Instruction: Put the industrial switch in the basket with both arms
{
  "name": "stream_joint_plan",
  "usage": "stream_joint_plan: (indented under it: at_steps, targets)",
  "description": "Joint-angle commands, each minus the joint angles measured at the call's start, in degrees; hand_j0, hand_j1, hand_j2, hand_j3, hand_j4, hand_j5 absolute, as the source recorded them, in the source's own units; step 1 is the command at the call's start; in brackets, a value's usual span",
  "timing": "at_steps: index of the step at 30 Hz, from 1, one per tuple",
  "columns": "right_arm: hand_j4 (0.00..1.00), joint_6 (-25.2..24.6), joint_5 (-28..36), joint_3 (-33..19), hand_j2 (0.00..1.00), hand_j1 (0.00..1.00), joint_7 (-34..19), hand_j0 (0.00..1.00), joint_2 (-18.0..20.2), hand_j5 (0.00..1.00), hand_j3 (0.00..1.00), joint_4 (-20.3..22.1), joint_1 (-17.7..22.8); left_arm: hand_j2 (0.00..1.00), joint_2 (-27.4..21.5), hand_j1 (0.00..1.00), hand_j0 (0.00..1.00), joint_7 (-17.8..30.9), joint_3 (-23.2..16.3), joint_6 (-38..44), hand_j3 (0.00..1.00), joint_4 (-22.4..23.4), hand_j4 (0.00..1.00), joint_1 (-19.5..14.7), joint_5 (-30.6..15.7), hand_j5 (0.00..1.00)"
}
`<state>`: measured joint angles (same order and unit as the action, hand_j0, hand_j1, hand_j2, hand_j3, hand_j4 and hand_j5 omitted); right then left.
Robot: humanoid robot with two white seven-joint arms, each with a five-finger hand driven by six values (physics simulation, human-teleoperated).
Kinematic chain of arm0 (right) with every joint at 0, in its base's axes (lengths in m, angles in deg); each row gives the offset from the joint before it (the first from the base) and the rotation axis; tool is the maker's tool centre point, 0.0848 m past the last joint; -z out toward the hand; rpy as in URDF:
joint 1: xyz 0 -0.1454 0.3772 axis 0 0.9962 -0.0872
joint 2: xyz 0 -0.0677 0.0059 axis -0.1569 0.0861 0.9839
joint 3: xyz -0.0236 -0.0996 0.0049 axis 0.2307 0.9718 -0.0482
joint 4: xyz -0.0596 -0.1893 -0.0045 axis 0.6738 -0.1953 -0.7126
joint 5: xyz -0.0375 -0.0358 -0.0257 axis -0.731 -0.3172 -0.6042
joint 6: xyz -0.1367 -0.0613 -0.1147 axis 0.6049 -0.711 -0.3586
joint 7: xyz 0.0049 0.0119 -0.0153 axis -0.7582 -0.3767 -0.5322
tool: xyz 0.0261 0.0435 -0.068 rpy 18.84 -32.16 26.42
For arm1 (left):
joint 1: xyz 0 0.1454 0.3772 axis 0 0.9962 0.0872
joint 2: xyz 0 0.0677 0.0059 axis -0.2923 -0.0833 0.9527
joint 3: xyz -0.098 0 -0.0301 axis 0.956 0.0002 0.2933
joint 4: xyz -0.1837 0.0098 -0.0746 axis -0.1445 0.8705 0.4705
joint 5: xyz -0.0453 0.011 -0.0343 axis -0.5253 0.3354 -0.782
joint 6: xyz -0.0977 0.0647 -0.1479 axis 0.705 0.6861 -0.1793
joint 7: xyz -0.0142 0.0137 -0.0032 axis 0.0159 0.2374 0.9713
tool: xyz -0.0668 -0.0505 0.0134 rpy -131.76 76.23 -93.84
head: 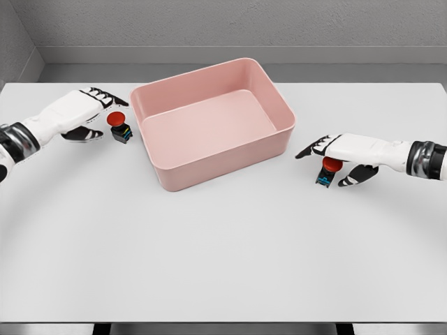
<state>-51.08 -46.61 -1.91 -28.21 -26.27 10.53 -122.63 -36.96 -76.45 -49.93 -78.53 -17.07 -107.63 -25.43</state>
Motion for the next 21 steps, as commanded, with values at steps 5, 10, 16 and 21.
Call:
stream_joint_plan:
  at_steps: [5,10,16,21]
  targets:
    - [0.86,-0.1,0.4,-0.1,0.86,0.86,-0.9,0.86,-0.7,0.86,0.86,-0.7,0.0,0.84,1.0,0.84,0.84,0.0,-0.2,0.0,0.84,4.6,0.84,-1.1,-0.3,0.84]
    - [0.78,0.0,0.3,-0.1,0.78,0.78,-1.0,0.78,-0.7,0.78,0.78,-0.6,0.0,0.84,2.6,0.84,0.84,0.0,-0.9,0.0,0.84,5.2,0.84,-1.5,-0.3,0.84]
    - [0.70,0.2,0.2,-0.5,0.70,0.70,-2.4,0.70,-0.7,0.70,0.70,-0.7,-0.4,0.84,2.7,0.84,0.84,0.0,-1.0,0.0,0.84,5.3,0.84,-1.4,0.0,0.84]
    - [0.62,0.5,-1.3,-0.8,0.62,0.62,-2.4,0.62,-0.7,0.62,0.62,-0.7,-0.4,0.84,2.6,0.84,0.84,0.0,-0.9,0.0,0.84,5.3,0.84,-1.4,0.0,0.84]
